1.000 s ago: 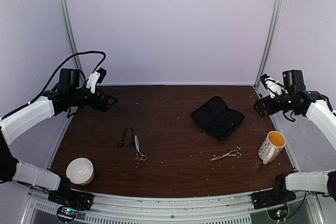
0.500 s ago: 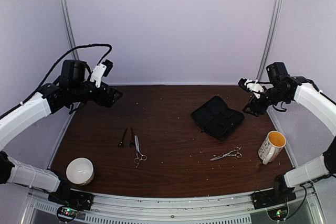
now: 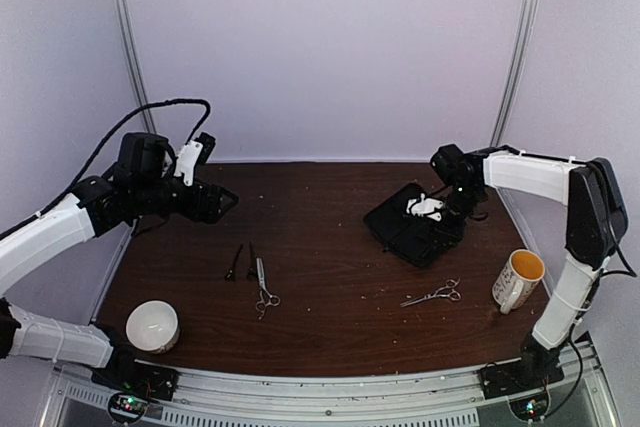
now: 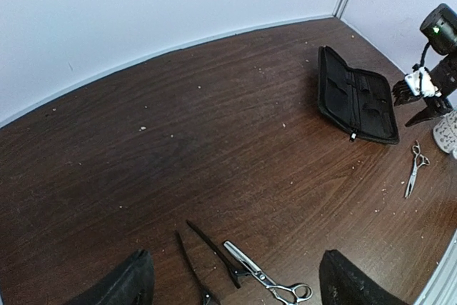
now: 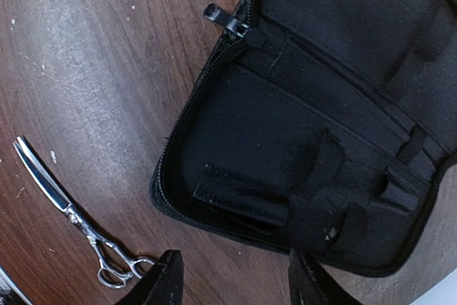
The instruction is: Sort the hair-cutting tools
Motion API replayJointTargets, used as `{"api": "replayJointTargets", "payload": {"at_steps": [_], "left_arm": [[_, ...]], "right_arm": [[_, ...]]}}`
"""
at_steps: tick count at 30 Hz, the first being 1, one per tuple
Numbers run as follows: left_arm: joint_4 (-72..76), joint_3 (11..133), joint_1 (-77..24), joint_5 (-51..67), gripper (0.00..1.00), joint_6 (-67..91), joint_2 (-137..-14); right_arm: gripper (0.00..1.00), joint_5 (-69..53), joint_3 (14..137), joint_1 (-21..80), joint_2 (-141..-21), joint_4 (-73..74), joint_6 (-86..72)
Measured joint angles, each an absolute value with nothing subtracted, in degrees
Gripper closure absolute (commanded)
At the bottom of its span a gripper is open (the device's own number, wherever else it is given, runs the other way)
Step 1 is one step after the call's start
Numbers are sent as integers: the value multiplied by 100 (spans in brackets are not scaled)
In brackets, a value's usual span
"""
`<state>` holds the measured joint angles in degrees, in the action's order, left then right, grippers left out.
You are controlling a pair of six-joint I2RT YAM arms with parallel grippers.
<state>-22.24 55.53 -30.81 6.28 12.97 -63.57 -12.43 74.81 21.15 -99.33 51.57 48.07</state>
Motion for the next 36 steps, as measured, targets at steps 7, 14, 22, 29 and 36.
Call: {"api": "replayJointTargets", "payload": {"at_steps": [7,14,22,29,36], "left_arm": [[-2235,5546,-3087,729,17,1345,-6423],[-2237,5546,-3087,766,16,1339,-6606],[-2231,5546,-3087,786,16,1339,-6748],[-2215,5553,-3087,895,16,1341,-6945],[-2200,5561,-3087,917,15,1343,-6921]], "right_arm": [[57,-1076,7813,2493,-10654,5408,5127],[67,-1031,8044,2635,-10739,5596,5367],[58,-1041,7817,2790,-10755,5734,5673],[70,-799,7699,2869,-10744,5590,5701],[83,-589,7618,2952,-10781,5170,5651]]}}
